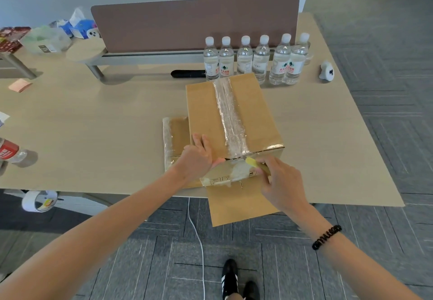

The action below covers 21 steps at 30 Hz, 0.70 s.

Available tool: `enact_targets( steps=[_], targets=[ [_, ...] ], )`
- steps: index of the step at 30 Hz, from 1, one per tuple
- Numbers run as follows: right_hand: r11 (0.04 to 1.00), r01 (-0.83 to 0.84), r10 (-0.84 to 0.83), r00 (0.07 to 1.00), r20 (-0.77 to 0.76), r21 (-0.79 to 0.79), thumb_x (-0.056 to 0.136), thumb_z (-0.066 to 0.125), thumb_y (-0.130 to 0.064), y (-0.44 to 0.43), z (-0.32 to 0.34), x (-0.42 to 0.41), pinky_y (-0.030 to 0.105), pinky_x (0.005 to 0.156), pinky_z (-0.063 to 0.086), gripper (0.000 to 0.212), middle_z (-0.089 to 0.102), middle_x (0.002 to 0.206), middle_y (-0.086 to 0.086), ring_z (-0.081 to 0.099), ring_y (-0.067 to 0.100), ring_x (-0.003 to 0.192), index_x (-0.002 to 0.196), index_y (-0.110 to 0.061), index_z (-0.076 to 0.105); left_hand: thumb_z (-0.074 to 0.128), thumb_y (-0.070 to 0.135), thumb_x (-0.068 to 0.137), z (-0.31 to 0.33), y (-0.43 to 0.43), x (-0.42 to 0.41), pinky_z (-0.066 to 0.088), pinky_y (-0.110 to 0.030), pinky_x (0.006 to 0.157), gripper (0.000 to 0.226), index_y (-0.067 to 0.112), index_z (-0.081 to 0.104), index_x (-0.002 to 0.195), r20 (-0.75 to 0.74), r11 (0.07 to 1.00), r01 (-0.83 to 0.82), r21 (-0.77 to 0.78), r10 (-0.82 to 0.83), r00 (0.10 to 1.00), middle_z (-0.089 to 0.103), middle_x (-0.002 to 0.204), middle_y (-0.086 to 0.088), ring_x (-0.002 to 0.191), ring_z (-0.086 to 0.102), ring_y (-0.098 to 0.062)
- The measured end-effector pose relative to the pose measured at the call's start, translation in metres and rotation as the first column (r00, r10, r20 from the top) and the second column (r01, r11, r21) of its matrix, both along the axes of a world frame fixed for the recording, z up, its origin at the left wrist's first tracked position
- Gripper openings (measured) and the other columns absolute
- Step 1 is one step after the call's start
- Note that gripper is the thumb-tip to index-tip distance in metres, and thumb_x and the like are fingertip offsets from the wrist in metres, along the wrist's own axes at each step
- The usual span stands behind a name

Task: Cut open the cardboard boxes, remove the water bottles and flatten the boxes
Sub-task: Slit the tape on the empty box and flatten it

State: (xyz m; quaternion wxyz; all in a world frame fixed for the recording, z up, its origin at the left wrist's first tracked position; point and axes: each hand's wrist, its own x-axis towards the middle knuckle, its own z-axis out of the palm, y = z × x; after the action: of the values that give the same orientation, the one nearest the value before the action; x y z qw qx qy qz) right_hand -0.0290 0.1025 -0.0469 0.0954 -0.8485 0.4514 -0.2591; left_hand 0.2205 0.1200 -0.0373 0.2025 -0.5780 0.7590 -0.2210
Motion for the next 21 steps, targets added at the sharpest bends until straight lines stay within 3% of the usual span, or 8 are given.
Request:
enact_targets(
  steps=[8,12,17,21],
  targets=[
    [0.999,-0.032,0.034,0.997,-0.066,0.028,0.087,0.067,-0.018,-0.007,0.003,0.005,0.028,0.042,0.040,0.015,0.065,0.075,-0.003,0.055,0.019,0.047,0.101,-0.015,0.063,-0.018,0.045,0.099,-0.001,0.000,0.001,0.014,-0.023,0.035,0.101,-0.008,0.067,0.116,-0.006,1.000,0.011,-0.019,-0.011,1.000,0.067,0.107,-0.031,0.031,0.047,-0.015],
    [0.996,0.061,-0.055,0.995,-0.086,0.068,0.091,0.060,-0.020,-0.015,0.006,-0.003,0.029,0.048,0.041,0.014,0.065,0.080,-0.001,0.059,0.023,0.057,0.104,-0.015,0.062,-0.018,0.046,0.097,-0.002,0.000,0.001,0.015,-0.023,0.034,0.101,-0.008,0.064,0.119,0.007,1.000,0.014,-0.016,-0.014,1.000,0.066,0.111,-0.031,0.031,0.047,-0.014],
    [0.998,0.053,-0.052,0.997,-0.049,0.023,0.088,0.064,-0.020,-0.010,0.013,-0.014,0.028,0.043,0.042,0.010,0.064,0.074,-0.005,0.054,0.016,0.051,0.097,-0.017,0.062,-0.027,0.045,0.095,0.002,0.004,-0.003,0.019,-0.022,0.032,0.107,-0.006,0.062,0.123,0.019,1.000,0.010,-0.022,-0.009,1.000,0.065,0.115,-0.030,0.035,0.053,-0.012],
    [0.996,0.078,-0.079,0.997,0.008,0.052,0.089,0.062,-0.020,-0.010,0.023,-0.015,0.023,0.042,0.033,0.008,0.061,0.070,-0.008,0.047,0.011,0.050,0.095,-0.016,0.061,-0.016,0.056,0.093,-0.002,0.007,-0.003,0.022,-0.021,0.032,0.103,-0.003,0.061,0.127,-0.050,0.997,-0.065,-0.029,0.063,0.997,0.064,0.119,-0.029,0.039,0.054,-0.013]
  ],
)
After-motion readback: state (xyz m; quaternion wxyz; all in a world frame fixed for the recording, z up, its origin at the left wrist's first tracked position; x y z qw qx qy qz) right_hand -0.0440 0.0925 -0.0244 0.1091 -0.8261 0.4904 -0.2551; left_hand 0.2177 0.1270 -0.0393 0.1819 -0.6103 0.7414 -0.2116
